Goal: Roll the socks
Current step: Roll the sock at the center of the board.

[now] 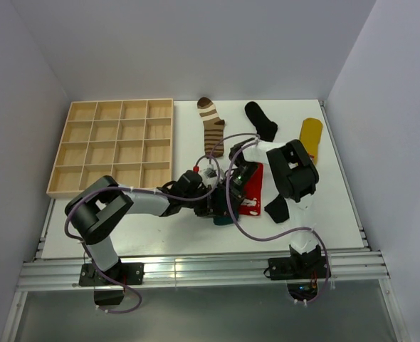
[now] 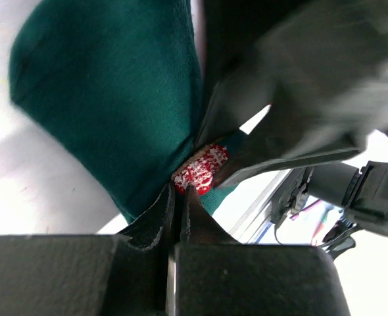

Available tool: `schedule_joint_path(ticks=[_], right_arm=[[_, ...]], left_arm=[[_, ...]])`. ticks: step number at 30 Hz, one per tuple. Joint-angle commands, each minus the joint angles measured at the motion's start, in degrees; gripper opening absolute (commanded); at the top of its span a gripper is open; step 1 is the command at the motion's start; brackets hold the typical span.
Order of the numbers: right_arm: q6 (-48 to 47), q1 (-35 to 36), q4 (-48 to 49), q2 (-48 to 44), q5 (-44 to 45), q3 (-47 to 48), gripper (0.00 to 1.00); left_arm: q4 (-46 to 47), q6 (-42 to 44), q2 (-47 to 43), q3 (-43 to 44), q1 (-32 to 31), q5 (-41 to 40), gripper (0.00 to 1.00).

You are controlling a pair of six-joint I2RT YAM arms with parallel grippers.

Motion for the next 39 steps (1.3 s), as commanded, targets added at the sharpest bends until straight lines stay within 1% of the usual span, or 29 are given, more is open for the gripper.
schedule_joint_path(ticks=[1, 6, 12, 14, 16, 18, 21, 22, 24, 25, 28, 30, 32, 33, 39], right_arm=[[1.7, -0.5, 10.1, -4.8, 3.2, 0.0, 0.36], [2.4, -1.0, 12.4, -7.9, 4.2, -1.0, 0.40], [1.7, -2.3, 13.8, -11.4, 4.4, -2.8, 0.41], [1.7, -2.5, 16.2, -13.4, 6.1, -5.2, 0.41], [1.3, -2.5, 19.1, -16.8, 7.9, -8.1, 0.42], [0.1, -2.4, 21.6, -20.2, 8.8, -10.9, 0.42], [-1.2, -1.8, 24.0, -24.8, 10.4, -13.8, 0.43], [-1.7, -1.4, 26.0, -26.3, 11.1, -16.3, 0.43], [-1.8, 0.6, 28.8, -29.0, 13.7, -19.1, 0.45], [-2.4, 1.5, 31.5, -32.1, 15.1, -21.9, 0.46], [-3.0, 6.4, 37.8, -38.3, 19.5, -28.2, 0.50], [-3.7, 9.9, 39.8, -41.1, 20.1, -30.6, 0.53], [-4.4, 11.6, 41.9, -43.5, 20.5, -32.7, 0.55], [-4.4, 13.2, 42.4, -44.1, 20.8, -33.7, 0.56], [-5.9, 17.5, 43.7, -45.7, 22.7, -35.1, 0.58]], left_arm=[[-12.2, -3.5, -1.1, 0.9, -1.2, -0.1, 0.00], [-16.3, -5.9, -2.0, 1.9, -1.1, 0.3, 0.00], [-16.8, -6.0, -1.5, 1.6, 1.3, 3.0, 0.00], [-16.8, -6.4, -1.3, 1.0, 2.2, 4.4, 0.00], [-19.3, -6.4, -1.0, 1.4, 3.2, 4.9, 0.00], [-19.8, -6.8, -0.5, 1.5, 4.4, 5.9, 0.00], [-20.5, -7.6, 0.4, 1.7, 6.0, 7.5, 0.00], [-21.6, -7.5, 0.6, 2.0, 6.3, 7.5, 0.00], [-22.3, -7.1, 1.4, 2.8, 7.1, 8.3, 0.00], [-22.8, -7.0, 1.7, 3.1, 7.4, 8.5, 0.01], [-23.8, -6.5, 2.7, 3.9, 8.0, 8.7, 0.00], [-24.5, -6.0, 3.5, 4.3, 8.3, 8.5, 0.00], [-24.5, -5.7, 4.1, 4.5, 8.3, 8.5, 0.01], [-24.5, -5.7, 4.6, 4.5, 8.5, 8.5, 0.00], [-23.8, -5.5, 5.9, 4.1, 8.5, 9.0, 0.00]])
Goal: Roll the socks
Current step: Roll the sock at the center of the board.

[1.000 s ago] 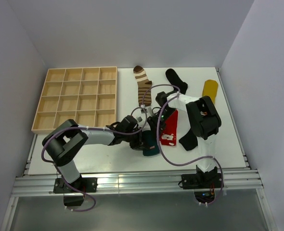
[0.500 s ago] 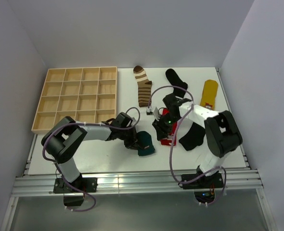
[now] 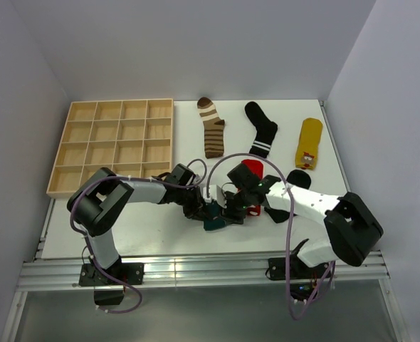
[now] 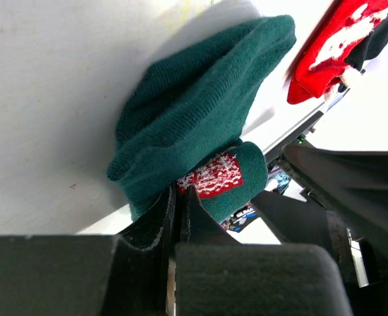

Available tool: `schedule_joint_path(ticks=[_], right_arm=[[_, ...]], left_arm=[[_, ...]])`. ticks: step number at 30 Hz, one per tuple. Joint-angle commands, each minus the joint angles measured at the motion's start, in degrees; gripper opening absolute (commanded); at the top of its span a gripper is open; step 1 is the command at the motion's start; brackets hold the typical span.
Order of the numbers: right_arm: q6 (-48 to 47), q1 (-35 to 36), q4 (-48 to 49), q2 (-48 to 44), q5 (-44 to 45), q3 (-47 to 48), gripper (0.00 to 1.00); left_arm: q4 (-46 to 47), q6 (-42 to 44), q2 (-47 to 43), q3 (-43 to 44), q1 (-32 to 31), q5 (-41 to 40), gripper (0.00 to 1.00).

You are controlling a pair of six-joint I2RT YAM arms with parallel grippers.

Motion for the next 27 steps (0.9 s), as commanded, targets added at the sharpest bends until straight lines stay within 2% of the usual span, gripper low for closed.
schedule_joint_path(ticks=[1, 5, 14, 19, 22, 23, 24, 27], right_arm=[[-1.7, 3.0, 4.1, -1.8, 2.5, -1.2, 0.58], [-1.4, 6.9, 6.7, -2.5, 5.7, -3.1, 0.59], [-1.1, 10.7, 7.2, -0.4, 9.2, -3.0, 0.59], [-0.6, 12.4, 6.9, 2.3, 11.5, -2.1, 0.55], [0.4, 12.4, 6.7, 4.2, 12.0, -1.2, 0.45], [1.2, 12.4, 6.4, 5.2, 11.8, -0.6, 0.41], [1.5, 12.0, 6.3, 5.5, 11.4, -0.4, 0.32], [1.6, 10.1, 3.5, 7.0, 8.0, 1.3, 0.22]], left_arm=[[-3.5, 2.5, 2.7, -0.4, 0.0, -4.7, 0.00], [-3.3, 2.6, 2.8, -0.4, 0.0, -4.5, 0.02], [-3.3, 3.4, 3.0, 0.1, 0.0, -4.2, 0.04], [-3.3, 3.8, 3.2, 0.8, 0.1, -3.7, 0.06], [-3.8, 4.1, 3.1, 1.3, 0.0, -3.7, 0.08], [-3.7, 4.1, 2.8, 1.3, 0.0, -3.8, 0.08], [-3.4, 4.0, 2.6, 1.2, 0.1, -3.7, 0.09], [-2.3, 3.4, 1.6, 0.2, 0.1, -3.9, 0.13]])
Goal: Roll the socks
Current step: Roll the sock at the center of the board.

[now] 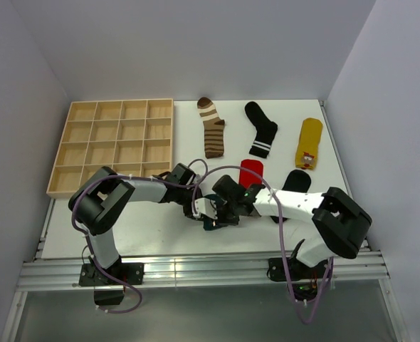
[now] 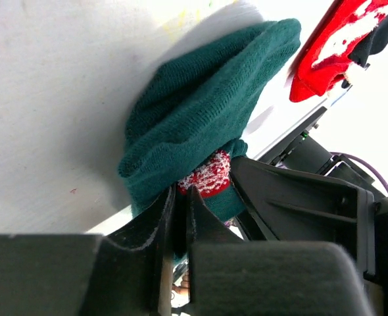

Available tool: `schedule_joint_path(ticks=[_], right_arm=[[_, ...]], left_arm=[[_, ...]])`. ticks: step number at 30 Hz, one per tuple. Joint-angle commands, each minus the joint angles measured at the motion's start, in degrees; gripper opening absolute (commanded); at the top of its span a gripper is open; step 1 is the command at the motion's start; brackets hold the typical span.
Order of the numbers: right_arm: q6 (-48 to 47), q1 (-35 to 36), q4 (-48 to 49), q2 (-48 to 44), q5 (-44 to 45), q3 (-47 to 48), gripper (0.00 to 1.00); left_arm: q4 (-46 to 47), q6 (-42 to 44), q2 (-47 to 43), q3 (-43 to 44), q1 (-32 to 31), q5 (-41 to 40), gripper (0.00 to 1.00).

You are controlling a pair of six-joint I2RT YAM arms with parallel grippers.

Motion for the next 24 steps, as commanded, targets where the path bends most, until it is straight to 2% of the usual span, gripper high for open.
schedule_joint_path(ticks=[1, 6, 7, 9, 11, 13, 19, 24], right_arm=[[0.9, -2.8, -2.8, 3.1, -6.5, 2.5, 0.22], [-1.2, -8.7, -12.3, 8.6, -14.4, 8.4, 0.21], [-1.4, -9.5, -13.5, 9.8, -15.5, 9.3, 0.21], [-2.5, -11.6, -17.0, 12.0, -18.1, 11.8, 0.21], [-3.0, -13.4, -20.6, 15.4, -19.9, 14.9, 0.21], [-3.4, -14.5, -23.4, 18.8, -21.3, 17.1, 0.21], [-4.8, -17.6, -31.1, 25.8, -24.6, 24.3, 0.21], [-4.1, -19.0, -35.6, 32.9, -24.4, 29.9, 0.21]], left_arm=[[-1.0, 1.8, 0.0, -0.9, -0.1, -5.2, 0.17], [1.1, 2.8, -2.5, -2.1, -0.1, -8.3, 0.24], [1.5, 3.1, -3.6, -2.2, -0.1, -9.1, 0.28], [2.1, 3.4, -4.9, -3.5, -0.1, -12.4, 0.31], [6.1, 3.2, -7.9, -5.1, -0.1, -14.7, 0.36], [8.4, 3.0, -10.6, -7.6, -0.1, -16.0, 0.41], [14.0, 3.6, -17.6, -13.3, -0.1, -21.8, 0.46], [20.7, 8.0, -23.3, -18.4, -1.5, -23.9, 0.52]])
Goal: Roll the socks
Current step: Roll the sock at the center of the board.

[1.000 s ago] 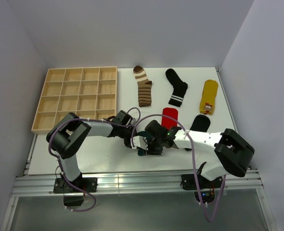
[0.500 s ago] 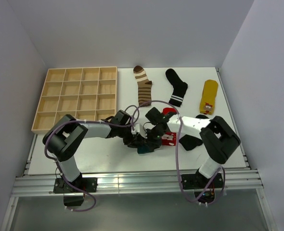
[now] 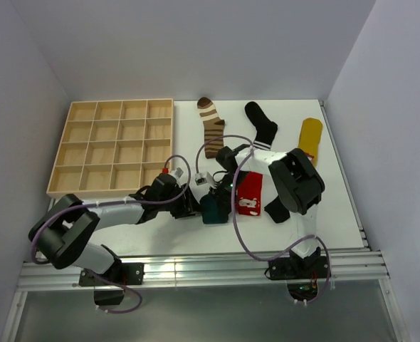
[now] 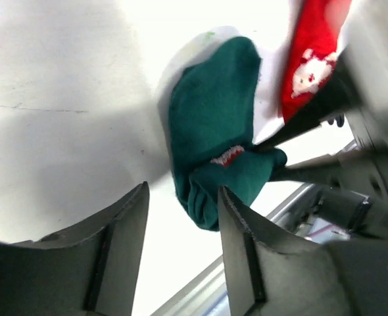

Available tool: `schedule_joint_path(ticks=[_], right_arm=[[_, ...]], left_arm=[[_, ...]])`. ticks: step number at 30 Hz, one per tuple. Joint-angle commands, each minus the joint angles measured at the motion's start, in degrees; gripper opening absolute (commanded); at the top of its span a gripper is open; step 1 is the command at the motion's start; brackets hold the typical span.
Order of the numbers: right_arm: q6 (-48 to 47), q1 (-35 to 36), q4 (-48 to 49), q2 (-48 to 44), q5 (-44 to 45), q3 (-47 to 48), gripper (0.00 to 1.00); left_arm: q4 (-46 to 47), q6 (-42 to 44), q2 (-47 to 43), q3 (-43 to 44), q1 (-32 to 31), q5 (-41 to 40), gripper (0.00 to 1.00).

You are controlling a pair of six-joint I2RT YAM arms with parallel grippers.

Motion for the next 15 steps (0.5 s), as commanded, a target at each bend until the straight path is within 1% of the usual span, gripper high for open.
schedule_joint_path(ticks=[1, 5, 7, 8, 10, 15], right_arm=[[-1.0, -0.9, -4.0, 4.7, 3.3, 2.3, 0.21], [0.0, -1.5, -6.0, 7.4, 3.2, 5.1, 0.20], [0.2, -1.6, -6.2, 8.4, 3.2, 5.7, 0.20], [0.7, -1.8, -6.2, 8.6, 3.2, 5.9, 0.20], [1.0, -2.1, -6.3, 9.1, 3.2, 6.3, 0.20], [2.3, -2.4, -6.4, 10.0, 3.1, 7.3, 0.20]], left_arm=[[6.9, 5.5, -5.2, -1.5, -1.9, -5.9, 0.53], [7.9, 10.9, -7.8, -1.4, -5.4, -9.0, 0.55], [8.7, 12.7, -7.8, -0.7, -5.8, -7.9, 0.58], [8.3, 14.8, -7.5, 1.0, -5.8, -6.6, 0.58], [8.3, 16.1, -6.8, 1.9, -6.0, -6.4, 0.58], [12.6, 18.7, -4.9, 1.7, -6.5, -4.5, 0.59]])
